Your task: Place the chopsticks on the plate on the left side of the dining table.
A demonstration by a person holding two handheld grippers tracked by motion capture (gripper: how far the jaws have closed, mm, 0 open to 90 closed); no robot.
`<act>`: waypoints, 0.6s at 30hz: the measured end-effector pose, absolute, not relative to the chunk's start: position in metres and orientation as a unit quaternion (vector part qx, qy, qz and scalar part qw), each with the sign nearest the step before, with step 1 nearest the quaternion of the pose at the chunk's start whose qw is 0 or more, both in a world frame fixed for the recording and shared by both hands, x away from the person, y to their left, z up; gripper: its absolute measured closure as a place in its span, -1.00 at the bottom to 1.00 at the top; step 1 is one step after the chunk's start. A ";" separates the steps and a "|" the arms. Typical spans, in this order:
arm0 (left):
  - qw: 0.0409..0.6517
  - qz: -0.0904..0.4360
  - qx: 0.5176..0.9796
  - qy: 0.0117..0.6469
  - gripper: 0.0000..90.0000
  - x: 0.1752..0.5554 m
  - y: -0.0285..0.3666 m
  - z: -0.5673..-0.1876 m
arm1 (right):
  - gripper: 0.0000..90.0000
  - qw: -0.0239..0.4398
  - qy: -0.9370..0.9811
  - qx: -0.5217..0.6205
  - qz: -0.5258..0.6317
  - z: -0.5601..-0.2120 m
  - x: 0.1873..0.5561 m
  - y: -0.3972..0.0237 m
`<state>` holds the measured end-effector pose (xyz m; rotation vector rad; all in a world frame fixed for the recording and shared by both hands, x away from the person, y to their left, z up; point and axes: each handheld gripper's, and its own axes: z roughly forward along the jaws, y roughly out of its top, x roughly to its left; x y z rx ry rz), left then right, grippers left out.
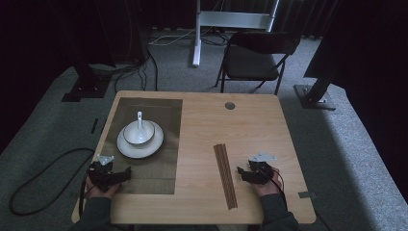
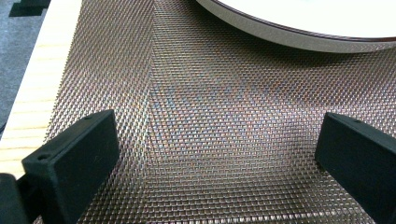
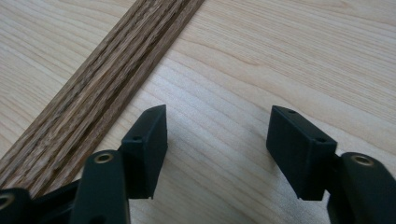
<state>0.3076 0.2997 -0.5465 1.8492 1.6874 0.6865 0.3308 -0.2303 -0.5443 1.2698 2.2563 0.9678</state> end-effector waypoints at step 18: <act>0.270 0.255 0.686 0.626 -1.00 0.308 0.300 -0.547 | 0.02 0.183 0.802 0.434 0.368 -0.531 0.322 -0.222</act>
